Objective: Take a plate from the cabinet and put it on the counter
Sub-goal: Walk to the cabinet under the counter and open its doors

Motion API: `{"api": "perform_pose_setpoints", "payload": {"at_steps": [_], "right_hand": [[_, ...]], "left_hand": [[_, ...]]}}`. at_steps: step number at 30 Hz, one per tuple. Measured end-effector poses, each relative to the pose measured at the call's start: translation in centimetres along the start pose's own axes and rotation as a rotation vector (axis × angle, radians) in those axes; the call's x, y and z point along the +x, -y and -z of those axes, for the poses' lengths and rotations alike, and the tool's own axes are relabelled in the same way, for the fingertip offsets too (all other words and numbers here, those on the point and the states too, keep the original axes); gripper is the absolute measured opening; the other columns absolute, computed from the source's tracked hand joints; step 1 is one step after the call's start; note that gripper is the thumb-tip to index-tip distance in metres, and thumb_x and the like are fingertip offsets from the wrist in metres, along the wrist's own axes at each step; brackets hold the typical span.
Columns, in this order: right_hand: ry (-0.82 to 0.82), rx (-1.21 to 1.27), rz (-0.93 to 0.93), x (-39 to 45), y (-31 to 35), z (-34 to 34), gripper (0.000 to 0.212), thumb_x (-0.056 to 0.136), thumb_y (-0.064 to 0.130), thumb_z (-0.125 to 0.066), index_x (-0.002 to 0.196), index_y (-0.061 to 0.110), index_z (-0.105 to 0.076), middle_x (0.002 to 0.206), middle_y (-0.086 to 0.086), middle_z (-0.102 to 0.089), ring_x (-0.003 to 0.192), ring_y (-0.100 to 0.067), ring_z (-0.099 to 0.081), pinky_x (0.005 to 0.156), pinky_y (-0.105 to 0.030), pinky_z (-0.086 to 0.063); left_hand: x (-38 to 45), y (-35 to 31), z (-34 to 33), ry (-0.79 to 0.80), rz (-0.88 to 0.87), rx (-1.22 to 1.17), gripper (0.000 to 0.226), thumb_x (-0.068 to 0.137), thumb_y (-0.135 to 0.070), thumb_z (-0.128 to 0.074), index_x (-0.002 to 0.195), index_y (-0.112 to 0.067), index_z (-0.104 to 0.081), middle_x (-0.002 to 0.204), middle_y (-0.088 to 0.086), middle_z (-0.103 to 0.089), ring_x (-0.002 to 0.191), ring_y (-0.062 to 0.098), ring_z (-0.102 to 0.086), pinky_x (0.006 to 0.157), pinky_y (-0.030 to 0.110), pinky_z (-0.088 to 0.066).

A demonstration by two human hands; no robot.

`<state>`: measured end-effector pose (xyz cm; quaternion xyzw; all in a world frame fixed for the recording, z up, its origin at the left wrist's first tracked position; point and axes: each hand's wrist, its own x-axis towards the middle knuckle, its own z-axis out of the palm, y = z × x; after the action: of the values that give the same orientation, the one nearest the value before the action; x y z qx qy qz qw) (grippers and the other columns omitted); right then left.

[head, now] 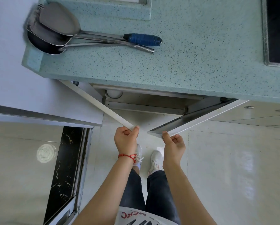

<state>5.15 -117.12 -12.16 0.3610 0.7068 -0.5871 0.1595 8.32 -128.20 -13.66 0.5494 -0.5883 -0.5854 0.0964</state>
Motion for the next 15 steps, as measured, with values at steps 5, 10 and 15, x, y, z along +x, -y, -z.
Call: {"api": "perform_pose_setpoints", "payload": {"at_steps": [5, 10, 15], "right_hand": [[0.009, -0.036, 0.025, -0.7, -1.1, 2.2, 0.031, 0.078, 0.018, -0.068, 0.068, 0.012, -0.040, 0.067, -0.007, -0.041, 0.060, -0.017, -0.037, 0.043, -0.005, -0.036], [0.021, -0.056, 0.075, -1.6, -1.6, 4.2, 0.033, 0.079, 0.015, -0.067, 0.062, 0.017, -0.039, 0.058, 0.001, -0.037, 0.052, -0.013, -0.033, 0.049, -0.014, -0.036], [0.029, -0.061, 0.113, -2.3, -2.6, 6.8, 0.023, 0.079, 0.015, -0.067, 0.068, 0.018, -0.047, 0.060, 0.004, -0.043, 0.053, -0.012, -0.039, 0.055, -0.019, -0.037]], "left_hand": [[-0.3, 1.1, 1.5, -0.004, -0.034, 0.030, 0.023, 0.074, -0.016, -0.070, 0.075, 0.002, -0.056, 0.061, 0.005, -0.058, 0.057, 0.014, -0.055, 0.050, 0.009, -0.046], [-1.2, 1.9, 3.4, -0.034, -0.090, 0.045, 0.019, 0.075, -0.014, -0.070, 0.071, -0.009, -0.052, 0.061, 0.001, -0.054, 0.057, 0.013, -0.052, 0.045, 0.002, -0.040], [-2.3, 2.5, 5.2, -0.057, -0.115, 0.069, 0.019, 0.075, -0.016, -0.070, 0.081, -0.005, -0.056, 0.068, 0.002, -0.058, 0.062, 0.012, -0.054, 0.052, 0.009, -0.043]]}}
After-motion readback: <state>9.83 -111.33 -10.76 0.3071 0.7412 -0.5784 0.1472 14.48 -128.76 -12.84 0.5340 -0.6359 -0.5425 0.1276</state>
